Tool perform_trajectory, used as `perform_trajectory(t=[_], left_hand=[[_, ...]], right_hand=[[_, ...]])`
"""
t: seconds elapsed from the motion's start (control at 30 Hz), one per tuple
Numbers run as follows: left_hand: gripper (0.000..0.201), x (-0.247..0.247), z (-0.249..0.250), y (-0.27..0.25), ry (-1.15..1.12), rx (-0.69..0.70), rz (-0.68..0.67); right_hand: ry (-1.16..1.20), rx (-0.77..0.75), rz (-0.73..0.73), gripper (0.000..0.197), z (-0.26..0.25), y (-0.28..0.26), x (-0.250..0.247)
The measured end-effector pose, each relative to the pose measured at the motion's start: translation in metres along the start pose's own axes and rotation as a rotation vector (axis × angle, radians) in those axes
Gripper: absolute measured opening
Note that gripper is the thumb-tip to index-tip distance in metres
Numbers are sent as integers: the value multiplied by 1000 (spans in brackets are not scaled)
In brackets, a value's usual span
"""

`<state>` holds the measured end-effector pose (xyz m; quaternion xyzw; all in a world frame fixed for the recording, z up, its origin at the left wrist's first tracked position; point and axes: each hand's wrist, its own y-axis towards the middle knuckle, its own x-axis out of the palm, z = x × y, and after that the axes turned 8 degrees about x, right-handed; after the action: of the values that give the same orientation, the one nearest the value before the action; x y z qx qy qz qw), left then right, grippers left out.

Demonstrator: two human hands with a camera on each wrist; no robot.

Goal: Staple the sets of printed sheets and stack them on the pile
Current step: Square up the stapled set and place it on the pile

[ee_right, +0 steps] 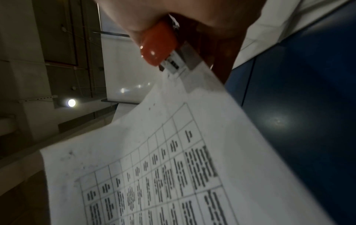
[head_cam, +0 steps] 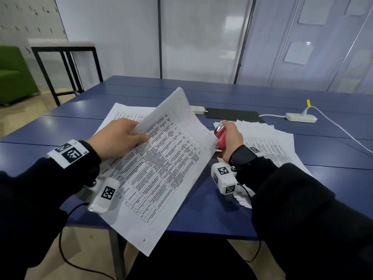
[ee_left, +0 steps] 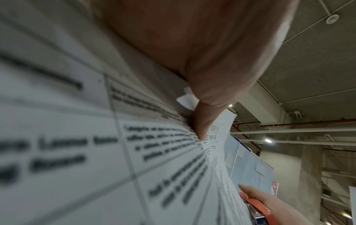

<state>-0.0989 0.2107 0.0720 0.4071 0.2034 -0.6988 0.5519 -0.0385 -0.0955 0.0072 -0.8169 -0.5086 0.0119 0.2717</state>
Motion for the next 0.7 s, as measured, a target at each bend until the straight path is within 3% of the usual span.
perform_trajectory(t=[0.13, 0.2, 0.33, 0.4, 0.47, 0.6, 0.7], left_hand=[[19, -2, -16, -4, -109, -38, 7], [18, -3, -27, -6, -188, -77, 10], [18, 0, -41, -8, -406, -154, 77], [16, 4, -42, -9, -538, -184, 123], [14, 8, -43, -9, -612, -186, 159], [15, 14, -49, -5, -680, -151, 233], [19, 19, -54, -1, -720, -152, 292]], right_hand=[[-110, 63, -99, 25, -2, -5, -14], [-293, 14, -92, 26, 2, -3, -22], [-905, -145, -153, 47, 10, -3, -27], [-1298, -289, -116, 40, 9, -10, -25], [-1492, -387, -109, 35, 7, -12, -22], [-1636, -478, -151, 36, 10, -11, -17], [-1354, -694, -158, 38, 9, -19, -13]])
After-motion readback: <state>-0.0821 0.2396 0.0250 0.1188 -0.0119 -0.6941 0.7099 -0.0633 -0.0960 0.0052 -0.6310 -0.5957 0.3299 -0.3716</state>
